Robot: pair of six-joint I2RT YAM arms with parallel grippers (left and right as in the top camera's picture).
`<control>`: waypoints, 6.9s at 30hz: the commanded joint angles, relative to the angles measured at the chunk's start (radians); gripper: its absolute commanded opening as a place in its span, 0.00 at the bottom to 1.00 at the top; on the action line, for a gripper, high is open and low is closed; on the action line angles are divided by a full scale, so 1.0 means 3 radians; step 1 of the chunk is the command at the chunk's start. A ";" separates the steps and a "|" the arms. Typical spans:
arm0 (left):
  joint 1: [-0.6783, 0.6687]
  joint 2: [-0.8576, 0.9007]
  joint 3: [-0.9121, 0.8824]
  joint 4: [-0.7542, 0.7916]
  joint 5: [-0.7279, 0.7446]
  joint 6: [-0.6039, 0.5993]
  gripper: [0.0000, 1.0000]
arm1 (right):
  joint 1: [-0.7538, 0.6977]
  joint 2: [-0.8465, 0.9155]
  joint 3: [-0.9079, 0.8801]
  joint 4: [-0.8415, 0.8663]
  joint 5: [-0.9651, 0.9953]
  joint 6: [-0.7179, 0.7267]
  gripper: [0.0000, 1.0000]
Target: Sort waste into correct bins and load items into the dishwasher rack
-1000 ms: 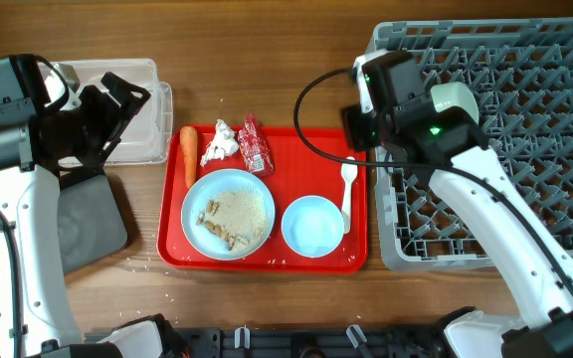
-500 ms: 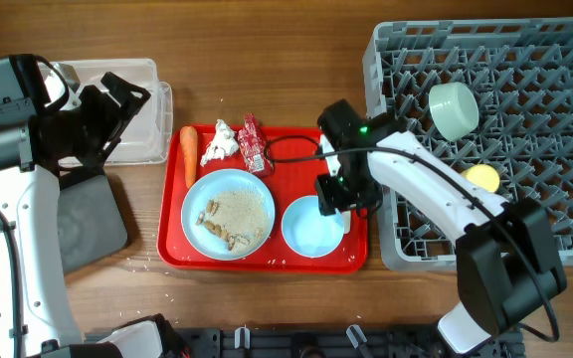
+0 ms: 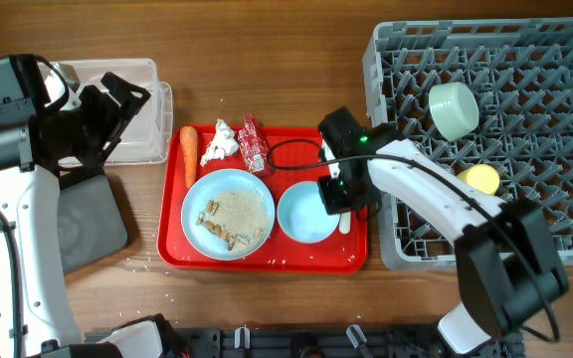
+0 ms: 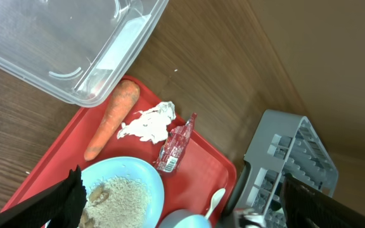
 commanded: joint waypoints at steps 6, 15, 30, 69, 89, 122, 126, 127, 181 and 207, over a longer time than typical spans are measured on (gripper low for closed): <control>0.0015 -0.0022 0.0023 -0.0001 -0.0008 -0.0031 1.00 | -0.0579 -0.1450 0.0572 0.0154 0.2853 0.0680 0.04; 0.0015 -0.0022 0.0023 -0.0001 -0.0008 -0.0031 1.00 | -0.1788 -0.1320 0.0537 0.1565 0.4556 -0.0754 0.04; 0.0015 -0.0022 0.0023 -0.0001 -0.0009 -0.0031 1.00 | -0.1990 0.0193 0.0534 0.2450 0.4857 -0.2045 0.04; 0.0015 -0.0022 0.0023 -0.0001 -0.0008 -0.0031 1.00 | -0.2101 0.0633 0.0524 0.2235 0.4861 -0.2057 0.04; 0.0015 -0.0022 0.0023 -0.0001 -0.0008 -0.0031 1.00 | -0.1677 -0.0312 0.0519 0.0881 0.1593 -0.0955 0.72; 0.0015 -0.0022 0.0023 -0.0001 -0.0008 -0.0031 1.00 | -0.0196 0.0483 0.0197 0.0055 0.0290 0.0993 0.50; 0.0015 -0.0022 0.0023 -0.0001 -0.0009 -0.0031 1.00 | -0.0195 0.0535 0.0191 0.0056 0.0245 0.0991 0.45; 0.0015 -0.0022 0.0023 -0.0001 -0.0008 -0.0031 1.00 | -0.0195 0.0582 0.0191 0.0055 0.0195 0.0991 0.45; 0.0015 -0.0022 0.0023 -0.0001 -0.0008 -0.0031 1.00 | -0.1071 -0.2382 0.0551 0.0665 -0.0977 0.0519 1.00; 0.0015 -0.0022 0.0023 -0.0001 -0.0008 -0.0031 1.00 | -0.1076 -0.4648 -0.2335 0.2345 0.0177 -0.0839 1.00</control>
